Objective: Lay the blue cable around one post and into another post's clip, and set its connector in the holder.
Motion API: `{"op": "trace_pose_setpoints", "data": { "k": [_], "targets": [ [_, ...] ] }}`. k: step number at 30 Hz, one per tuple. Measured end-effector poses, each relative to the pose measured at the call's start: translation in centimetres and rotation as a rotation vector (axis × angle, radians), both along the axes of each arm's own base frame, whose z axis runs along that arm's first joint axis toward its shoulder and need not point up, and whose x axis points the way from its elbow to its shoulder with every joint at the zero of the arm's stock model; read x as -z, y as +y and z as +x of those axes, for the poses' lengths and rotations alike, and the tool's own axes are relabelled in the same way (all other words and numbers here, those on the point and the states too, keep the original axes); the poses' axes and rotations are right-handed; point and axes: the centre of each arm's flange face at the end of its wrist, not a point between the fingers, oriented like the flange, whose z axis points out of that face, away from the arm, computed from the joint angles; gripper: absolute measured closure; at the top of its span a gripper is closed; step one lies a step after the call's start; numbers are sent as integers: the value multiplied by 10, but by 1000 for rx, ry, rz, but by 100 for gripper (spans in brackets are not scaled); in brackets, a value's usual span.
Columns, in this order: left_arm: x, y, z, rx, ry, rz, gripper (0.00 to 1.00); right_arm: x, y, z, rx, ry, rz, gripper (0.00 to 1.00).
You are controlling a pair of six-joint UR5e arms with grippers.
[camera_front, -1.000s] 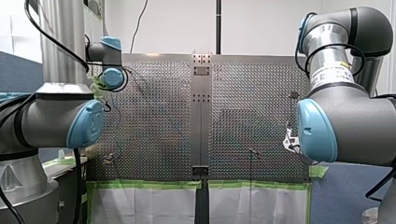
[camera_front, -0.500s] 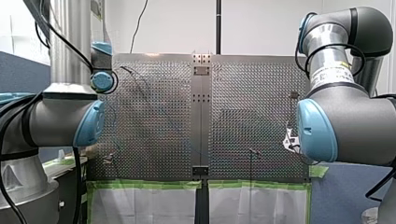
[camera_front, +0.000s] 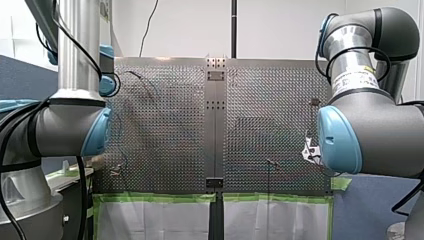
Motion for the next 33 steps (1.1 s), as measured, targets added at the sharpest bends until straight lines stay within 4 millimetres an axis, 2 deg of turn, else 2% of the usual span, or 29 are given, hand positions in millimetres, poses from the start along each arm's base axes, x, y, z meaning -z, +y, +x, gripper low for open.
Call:
{"op": "trace_pose_setpoints", "data": {
  "k": [8,12,16,24,33],
  "targets": [
    [-30,-22,19,54,-83,-2,0,0,0,1,-2,0,-1,100],
    [-33,-37,30,70,-88,-10,0,0,0,1,-2,-1,-1,100],
    [-31,-49,32,76,-84,-26,0,0,0,1,-2,0,-1,100],
    [-30,-42,31,47,-96,-79,0,0,0,2,-3,3,0,100],
    [-27,-37,32,41,-82,-46,0,1,1,3,-2,5,2,100]
  ]
}}
